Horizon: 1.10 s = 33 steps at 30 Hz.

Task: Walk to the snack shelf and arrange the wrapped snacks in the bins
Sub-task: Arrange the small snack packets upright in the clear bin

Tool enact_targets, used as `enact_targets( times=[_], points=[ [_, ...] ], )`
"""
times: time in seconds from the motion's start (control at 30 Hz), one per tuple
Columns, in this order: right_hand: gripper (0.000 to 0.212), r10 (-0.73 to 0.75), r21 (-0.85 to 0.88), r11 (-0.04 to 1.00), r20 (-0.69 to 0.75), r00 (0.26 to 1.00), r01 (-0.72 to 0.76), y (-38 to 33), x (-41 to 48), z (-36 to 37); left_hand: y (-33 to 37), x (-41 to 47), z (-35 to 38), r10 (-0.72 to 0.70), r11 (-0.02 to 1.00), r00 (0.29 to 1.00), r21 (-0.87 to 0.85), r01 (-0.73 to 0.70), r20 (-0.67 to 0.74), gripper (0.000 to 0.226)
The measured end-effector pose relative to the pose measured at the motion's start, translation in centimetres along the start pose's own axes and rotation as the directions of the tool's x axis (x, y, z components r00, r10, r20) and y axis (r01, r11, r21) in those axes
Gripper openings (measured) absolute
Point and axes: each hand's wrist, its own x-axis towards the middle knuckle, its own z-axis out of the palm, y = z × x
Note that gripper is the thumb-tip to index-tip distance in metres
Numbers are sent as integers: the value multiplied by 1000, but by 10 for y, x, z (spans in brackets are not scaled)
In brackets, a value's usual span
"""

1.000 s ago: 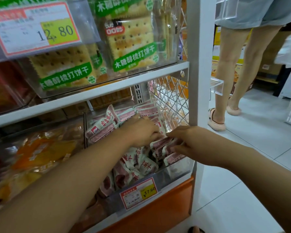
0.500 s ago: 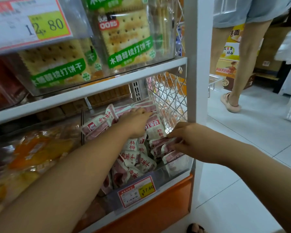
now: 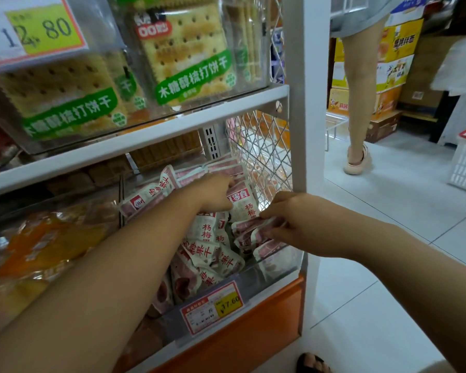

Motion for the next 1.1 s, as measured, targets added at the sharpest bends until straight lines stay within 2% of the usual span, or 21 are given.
enact_targets(
  times=[0.17, 0.37, 0.47, 0.6, 0.73, 0.83, 0.97, 1.1],
  points=[
    [35, 4, 5, 1000, 18, 1000, -4, -1, -1, -1, 9, 9, -8, -25, 994, 996, 110, 15, 91, 34],
    [34, -12, 15, 1000, 40, 999, 12, 2, -1, -2, 10, 8, -16, 51, 992, 982, 103, -71, 184, 60],
    [36, -19, 41, 999, 49, 999, 17, 4, -1, -2, 7, 0, -19, 123, 989, 971, 58, -137, 204, 56],
    [48, 15, 53, 998, 61, 998, -18, -1, -2, -2, 13, -12, -13, 89, 989, 970, 94, -112, 224, 62],
    [41, 5, 31, 999, 77, 997, -7, -6, -4, -3, 17, -33, -16, 148, 987, 942, -110, -120, 300, 66],
    [36, 11, -2, 1000, 90, 996, -11, -9, -5, -3, 10, -44, -20, 162, 982, 927, -145, -119, 338, 51],
    [35, 52, -58, 997, 106, 993, -46, -11, 0, -1, 8, -49, -17, 171, 985, 931, -89, -150, 321, 45],
    [41, 74, -168, 984, 74, 995, -61, -12, 12, 8, 6, -44, -15, 138, 982, 962, -156, -103, 237, 48]
  ],
)
